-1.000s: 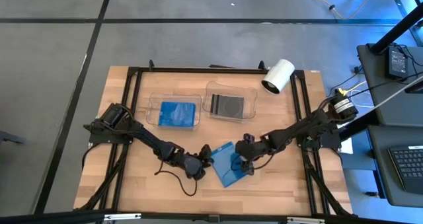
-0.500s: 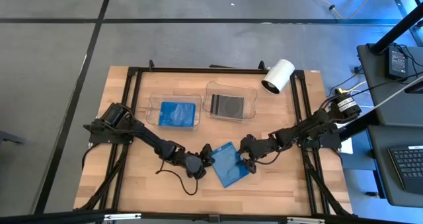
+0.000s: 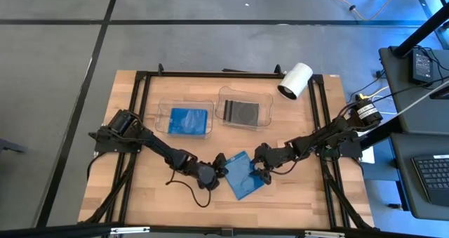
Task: Pick & place jewel cases by type
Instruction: Put the blue CD case into the left transparent bin
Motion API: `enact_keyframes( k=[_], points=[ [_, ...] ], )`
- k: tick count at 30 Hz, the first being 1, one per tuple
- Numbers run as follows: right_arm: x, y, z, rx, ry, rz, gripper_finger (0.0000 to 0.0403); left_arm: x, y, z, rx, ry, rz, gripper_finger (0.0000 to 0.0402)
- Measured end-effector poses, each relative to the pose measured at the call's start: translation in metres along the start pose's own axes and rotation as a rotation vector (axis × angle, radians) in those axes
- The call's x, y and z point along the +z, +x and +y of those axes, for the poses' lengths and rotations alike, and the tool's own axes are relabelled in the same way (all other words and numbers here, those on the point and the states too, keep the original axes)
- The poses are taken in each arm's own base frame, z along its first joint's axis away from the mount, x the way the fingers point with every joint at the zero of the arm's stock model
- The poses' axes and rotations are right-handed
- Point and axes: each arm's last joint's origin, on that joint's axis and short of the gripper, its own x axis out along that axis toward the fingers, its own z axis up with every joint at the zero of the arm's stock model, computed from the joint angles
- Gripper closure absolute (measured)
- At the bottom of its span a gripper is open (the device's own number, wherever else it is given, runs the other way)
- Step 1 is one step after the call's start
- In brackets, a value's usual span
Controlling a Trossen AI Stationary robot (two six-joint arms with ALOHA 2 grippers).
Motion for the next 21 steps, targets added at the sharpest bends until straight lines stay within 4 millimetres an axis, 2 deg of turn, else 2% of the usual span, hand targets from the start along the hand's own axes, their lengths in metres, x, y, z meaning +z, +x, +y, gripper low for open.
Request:
enact_keyframes(
  k=[3, 9, 17, 21],
  points=[
    [0.0002, 0.0003, 0.0002, 0.003, 0.005, 0.001, 0.0119, -0.0030, 0.0015, -0.0013, -0.071, -0.049, -0.013, 0.0259],
    [0.0000, 0.0003, 0.0003, 0.010, 0.056, 0.007, 0.0119, -0.0050, 0.0027, 0.0007, -0.052, -0.096, 0.004, 0.0259],
    [0.0007, 0.0004, 0.0029, 0.069, 0.089, 0.026, 0.0119, -0.0079, 0.0051, 0.0067, -0.024, -0.068, -0.002, 0.0259],
    [0.0013, 0.0004, 0.0037, 0.081, 0.105, 0.032, 0.0119, -0.0024, 0.0042, 0.0067, -0.004, 0.028, -0.061, 0.0259]
  ],
)
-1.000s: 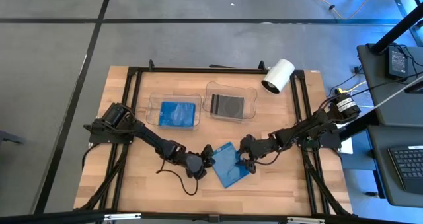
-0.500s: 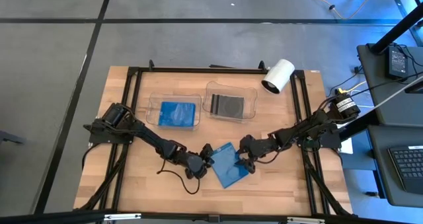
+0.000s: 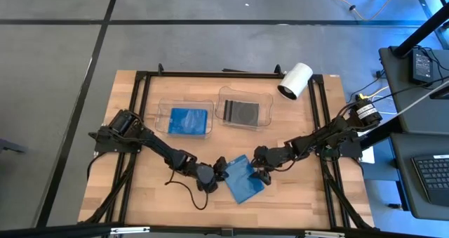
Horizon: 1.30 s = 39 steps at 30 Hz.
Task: Pick & place jewel cases by type
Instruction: Put the blue CD case into the left transparent bin
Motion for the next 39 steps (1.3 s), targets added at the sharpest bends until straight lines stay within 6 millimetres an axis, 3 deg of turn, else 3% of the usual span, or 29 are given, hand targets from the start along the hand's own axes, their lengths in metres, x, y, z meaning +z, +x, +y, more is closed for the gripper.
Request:
enact_keyframes(
  k=[5, 12, 26, 33, 39],
  points=[
    [-0.001, 0.000, -0.001, 0.000, 0.012, 0.013, 0.0119, 0.007, 0.000, 0.002, 0.093, 0.135, -0.026, 0.0259],
    [-0.001, 0.000, 0.000, 0.004, 0.011, 0.016, 0.0119, 0.006, 0.000, 0.005, 0.181, 0.150, 0.050, 0.0263],
    [-0.003, 0.000, -0.002, -0.009, 0.006, 0.036, 0.0119, 0.020, -0.008, -0.009, 0.251, 0.171, 0.109, 0.0368],
    [-0.002, -0.003, -0.001, -0.006, 0.008, 0.029, 0.0119, 0.028, -0.022, -0.009, 0.300, 0.168, 0.141, 0.0369],
    [0.006, -0.024, 0.005, -0.050, -0.019, -0.026, 0.0119, 0.039, -0.047, 0.002, 0.353, 0.126, 0.155, 0.0371]
  ],
)
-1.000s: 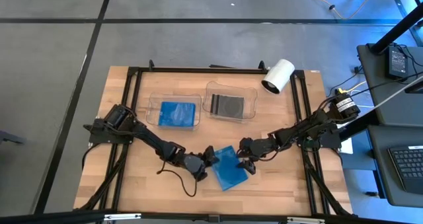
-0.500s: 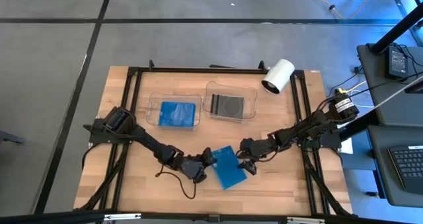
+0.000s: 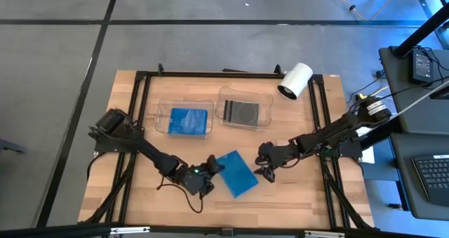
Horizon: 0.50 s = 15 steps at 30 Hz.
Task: Pick & place jewel cases by type
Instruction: Put the blue CD case into the left transparent bin
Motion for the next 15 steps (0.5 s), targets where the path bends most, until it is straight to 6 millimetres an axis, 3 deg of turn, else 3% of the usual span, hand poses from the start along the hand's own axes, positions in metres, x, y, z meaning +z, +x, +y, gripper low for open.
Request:
enact_keyframes(
  k=[7, 15],
  points=[
    [0.004, -0.020, 0.000, -0.073, -0.014, -0.030, 0.0119, -0.001, -0.039, 0.044, 0.191, -0.069, 0.136, 0.0367],
    [0.004, -0.022, -0.001, -0.089, -0.034, -0.028, 0.0119, -0.044, -0.094, 0.090, 0.349, -0.253, 0.374, 0.0371]
  ],
)
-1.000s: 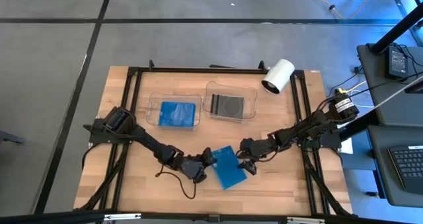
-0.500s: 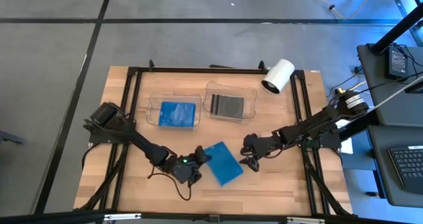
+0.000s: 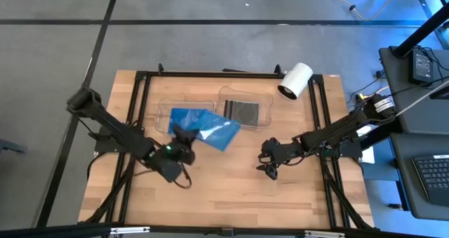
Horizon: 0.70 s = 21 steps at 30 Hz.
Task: Pick & place jewel cases by type
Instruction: Put the blue CD case into the left transparent bin
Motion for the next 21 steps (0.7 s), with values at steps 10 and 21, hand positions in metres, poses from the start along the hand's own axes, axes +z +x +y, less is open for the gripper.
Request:
enact_keyframes(
  k=[10, 21],
  points=[
    [-0.001, 0.000, -0.002, -0.037, -0.003, 0.000, 0.0119, -0.071, -0.006, 0.017, -0.254, -0.115, 0.262, 0.0373],
    [0.000, 0.000, -0.003, -0.073, -0.003, -0.034, 0.0119, -0.108, 0.013, -0.009, -0.346, -0.048, 0.455, 0.0368]
  ],
)
